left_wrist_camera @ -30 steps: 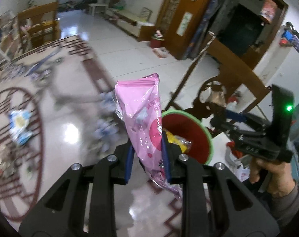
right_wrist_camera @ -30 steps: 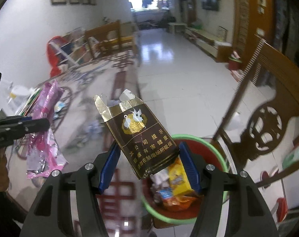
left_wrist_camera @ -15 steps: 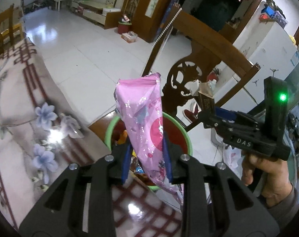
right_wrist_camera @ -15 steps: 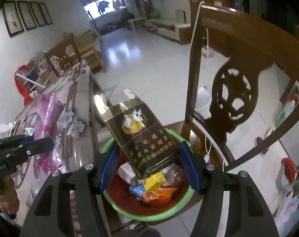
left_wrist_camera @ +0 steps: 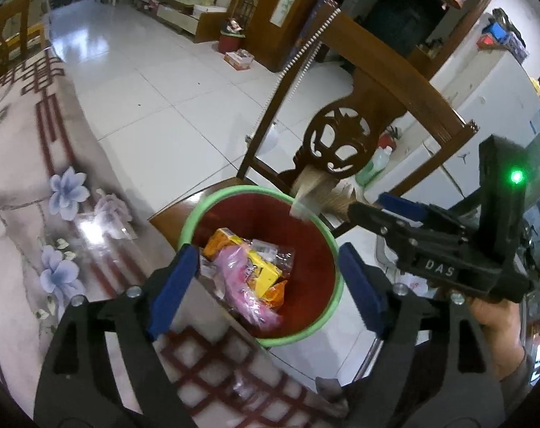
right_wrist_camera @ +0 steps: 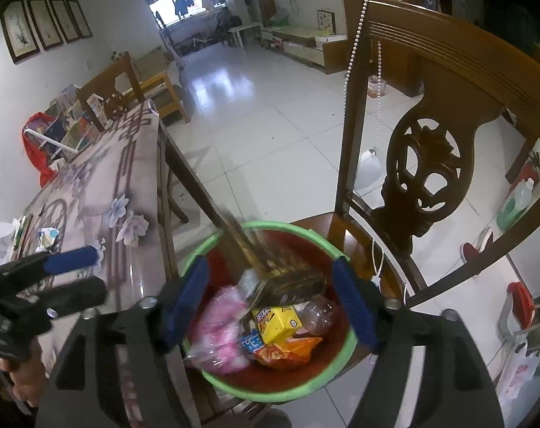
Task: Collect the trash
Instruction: 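Carry the pink wrapper and cigarette box over the red bin and open both tools, then move both open tools back over the crumpled newspaper and white-blue snack bag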
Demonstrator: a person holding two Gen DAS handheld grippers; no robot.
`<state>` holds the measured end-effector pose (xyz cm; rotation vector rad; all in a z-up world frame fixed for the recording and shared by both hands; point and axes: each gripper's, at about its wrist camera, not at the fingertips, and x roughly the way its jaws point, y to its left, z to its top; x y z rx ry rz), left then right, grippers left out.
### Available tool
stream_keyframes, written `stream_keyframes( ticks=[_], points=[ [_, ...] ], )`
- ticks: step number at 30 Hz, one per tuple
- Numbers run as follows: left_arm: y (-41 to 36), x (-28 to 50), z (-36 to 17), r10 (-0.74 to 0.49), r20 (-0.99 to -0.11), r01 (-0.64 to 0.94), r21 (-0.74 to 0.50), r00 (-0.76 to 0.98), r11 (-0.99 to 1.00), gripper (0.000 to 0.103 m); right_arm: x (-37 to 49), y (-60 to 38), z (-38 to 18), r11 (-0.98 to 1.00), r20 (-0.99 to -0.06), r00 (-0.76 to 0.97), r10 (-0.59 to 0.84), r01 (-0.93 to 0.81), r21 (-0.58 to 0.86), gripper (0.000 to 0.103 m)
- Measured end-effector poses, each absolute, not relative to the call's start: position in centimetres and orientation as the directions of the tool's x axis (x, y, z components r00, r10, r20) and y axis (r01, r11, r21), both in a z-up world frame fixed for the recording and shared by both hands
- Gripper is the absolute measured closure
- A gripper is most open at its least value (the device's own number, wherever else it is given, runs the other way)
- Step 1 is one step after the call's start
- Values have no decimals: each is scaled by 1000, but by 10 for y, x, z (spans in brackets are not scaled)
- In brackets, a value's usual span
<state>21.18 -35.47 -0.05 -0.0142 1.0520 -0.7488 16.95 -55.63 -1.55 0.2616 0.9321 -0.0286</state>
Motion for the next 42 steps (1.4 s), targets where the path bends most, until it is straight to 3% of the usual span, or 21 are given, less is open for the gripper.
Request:
stream_keyframes(
  ticks=[4, 7, 12, 16, 24, 42],
  points=[
    [-335, 213, 9, -560, -767, 517, -358, 312, 778, 16, 170, -552, -13, 972, -792, 606, 77, 131, 195, 16],
    [-317, 209, 17, -556, -755, 501, -352, 347, 791, 6, 171, -548, -10, 973, -786, 613, 79, 123, 193, 15],
    [-284, 199, 26, -532, -752, 462, -341, 389, 819, 6, 173, -525, -5, 980, -781, 617, 101, 72, 183, 15],
    [-255, 188, 30, -494, -756, 420, -318, 428, 850, 6, 169, -494, 2, 977, -758, 636, 146, 29, 212, 8],
    [-173, 157, 37, -356, -770, 305, -218, 530, 927, 6, 164, -415, 13, 979, -753, 625, 205, -116, 170, 8],
    [13, 123, 20, -129, -771, -53, -206, 623, 977, 6, 186, -240, 15, 904, -780, 518, 350, -407, 136, 8]
  ],
)
